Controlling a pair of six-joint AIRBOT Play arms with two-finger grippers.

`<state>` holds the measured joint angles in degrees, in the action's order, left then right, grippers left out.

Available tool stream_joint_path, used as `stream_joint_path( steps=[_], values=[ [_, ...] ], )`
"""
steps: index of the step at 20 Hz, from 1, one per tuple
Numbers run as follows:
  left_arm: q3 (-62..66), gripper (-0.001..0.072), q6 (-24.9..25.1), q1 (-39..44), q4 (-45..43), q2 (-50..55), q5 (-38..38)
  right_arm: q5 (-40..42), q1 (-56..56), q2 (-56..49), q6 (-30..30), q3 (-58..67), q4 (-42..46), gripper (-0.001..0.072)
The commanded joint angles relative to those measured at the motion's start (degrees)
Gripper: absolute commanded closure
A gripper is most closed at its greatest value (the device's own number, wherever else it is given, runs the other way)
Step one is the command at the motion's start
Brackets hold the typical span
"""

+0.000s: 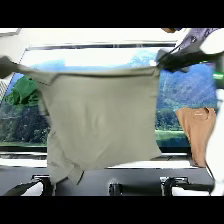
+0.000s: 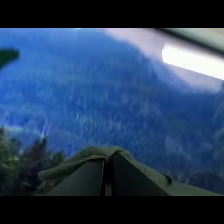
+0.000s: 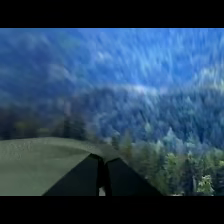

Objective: Fold the clothes and pants, and hang the long-sleeved shirts on hangers.

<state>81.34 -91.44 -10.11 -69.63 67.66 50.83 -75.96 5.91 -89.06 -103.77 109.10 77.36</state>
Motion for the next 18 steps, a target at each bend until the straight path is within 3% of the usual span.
stream_joint_path(
  steps=[1, 8, 11, 12, 13, 14, 15, 16, 18],
  values=[
    [-1.42, 0.0692, 1.22, 3.87, 0.63, 15.1, -8.81, 3.43, 2.49, -14.34, -7.56, -0.2, 6.29, 0.0685],
    [-1.42, 0.0692, -0.63, 8.55, 0.63, 24.44, -22.97, 12.17, 2.38, -21.84, -20.85, -0.2, 10.91, 0.0684],
    [-1.42, 0.0692, -0.68, 9.49, 0.66, 24.72, -29.38, 14.86, 2.38, -21.84, -22.29, -0.17, 11.8, 0.0683],
    [-1.27, 0.0688, -0.7, 9.53, 0.66, 24.63, -29.22, 14.38, 2.38, -21.81, -22.29, -0.17, 11.72, 0.0648],
    [-0.72, 0.0637, -0.7, 9.44, 0.66, 24.48, -27.04, 13.33, 2.36, -21.75, -22.25, -0.17, 11.65, 0.0571],
    [0.24, 0.0411, -0.7, 9.01, 0.63, 24.22, -22.62, 11.5, 1.95, -21.42, -21.66, -0.11, 10.99, 0.0481],
    [1.55, 0.008, -0.7, 8.2, 0.63, 23.76, -16.61, 9.9, 1.01, -20.81, -19.37, -0.11, 9.03, 0.0402],
    [2.73, 0.0008, -0.68, 7.04, 0.61, 23.19, -11.06, 8.26, -0.61, -19.82, -13.73, -0.11, 5.86, 0.0347],
    [3.96, 0.0008, -0.46, 3.3, 0.59, 21.05, -0.28, 4.46, -4.96, -17.03, -1.64, -0.13, 1.38, 0.0346]
  ],
)
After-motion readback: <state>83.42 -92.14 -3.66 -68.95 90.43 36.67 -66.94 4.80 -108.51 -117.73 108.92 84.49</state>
